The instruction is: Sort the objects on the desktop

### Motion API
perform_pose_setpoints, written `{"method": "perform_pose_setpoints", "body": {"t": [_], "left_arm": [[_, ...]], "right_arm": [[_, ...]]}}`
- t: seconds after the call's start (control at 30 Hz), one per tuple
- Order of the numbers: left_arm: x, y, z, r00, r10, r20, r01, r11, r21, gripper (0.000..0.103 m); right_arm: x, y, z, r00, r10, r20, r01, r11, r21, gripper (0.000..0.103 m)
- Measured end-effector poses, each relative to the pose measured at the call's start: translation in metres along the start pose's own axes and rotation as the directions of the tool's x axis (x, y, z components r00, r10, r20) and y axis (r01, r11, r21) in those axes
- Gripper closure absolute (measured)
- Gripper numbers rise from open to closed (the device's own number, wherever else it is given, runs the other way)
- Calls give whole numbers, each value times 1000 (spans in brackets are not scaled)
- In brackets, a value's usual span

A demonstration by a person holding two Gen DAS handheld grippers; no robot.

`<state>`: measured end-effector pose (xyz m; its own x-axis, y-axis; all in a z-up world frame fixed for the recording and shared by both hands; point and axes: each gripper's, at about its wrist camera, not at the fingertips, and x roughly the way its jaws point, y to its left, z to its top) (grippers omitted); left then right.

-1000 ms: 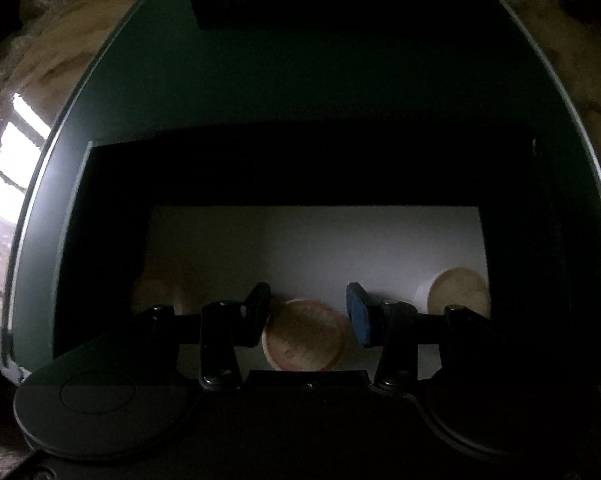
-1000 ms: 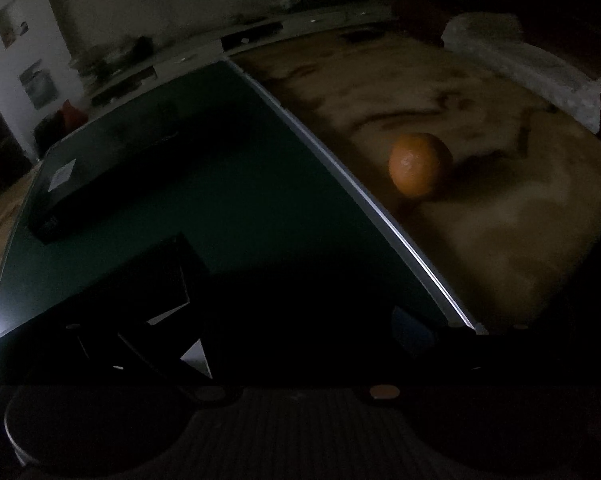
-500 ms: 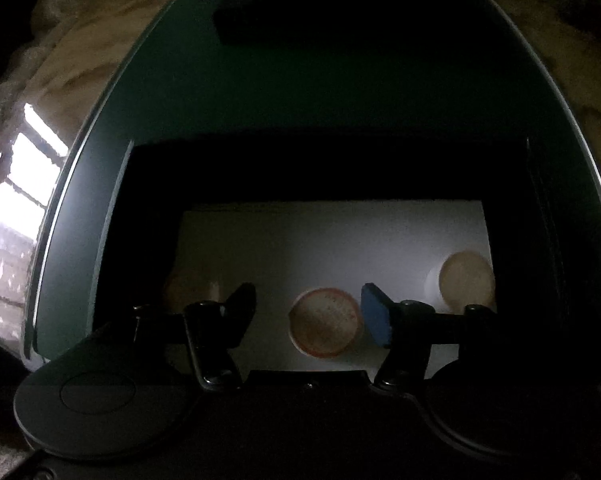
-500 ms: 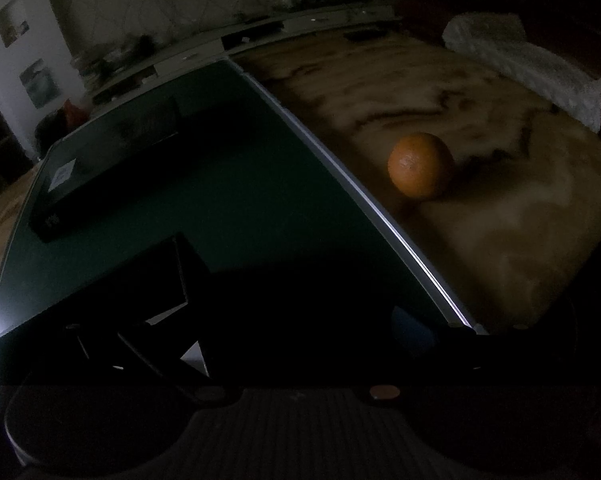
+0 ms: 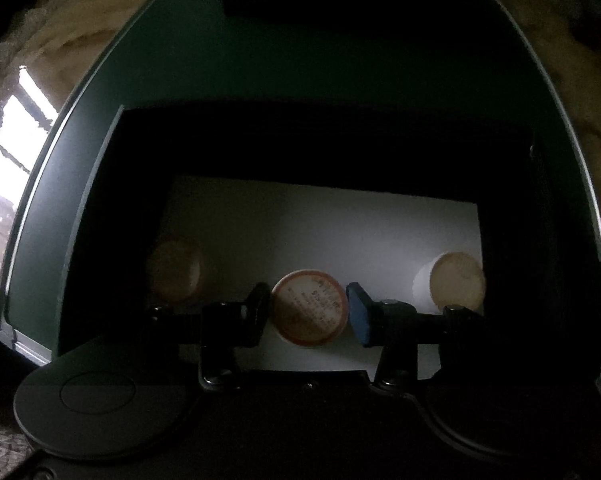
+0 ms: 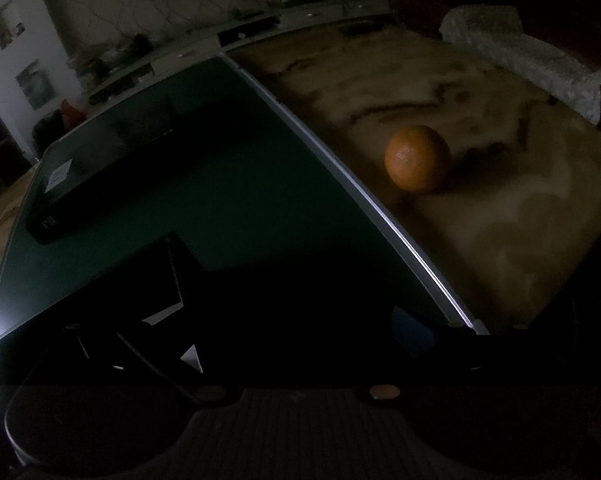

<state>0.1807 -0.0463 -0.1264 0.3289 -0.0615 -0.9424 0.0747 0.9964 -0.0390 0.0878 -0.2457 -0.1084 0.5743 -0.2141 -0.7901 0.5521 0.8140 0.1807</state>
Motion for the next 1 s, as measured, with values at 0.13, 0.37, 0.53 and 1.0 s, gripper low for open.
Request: {"method": "perform_pose_setpoints", "body": {"t": [0.13,0.37,0.53,1.0], "left_arm": [[7,-1,8,1000,-16,0,16,1000,-4,62],[5,-12,6,1000,-16,17,15,1000,14,62],[-3,-9,-3,999,-8,49,7,1000,21,53],[-95,31,-78,972,120,203,-115,993,-35,8]], "right_arm": [[1,-3,-1,1000,0,-2,0,1000,-1,0],[2,-1,0,1000,-2,-2,2,1000,-3,0],[0,0,-2,1000,-1,14,1,1000,-18,0],[-37,26,-24,985,109,136,-77,973,-219,0]]}}
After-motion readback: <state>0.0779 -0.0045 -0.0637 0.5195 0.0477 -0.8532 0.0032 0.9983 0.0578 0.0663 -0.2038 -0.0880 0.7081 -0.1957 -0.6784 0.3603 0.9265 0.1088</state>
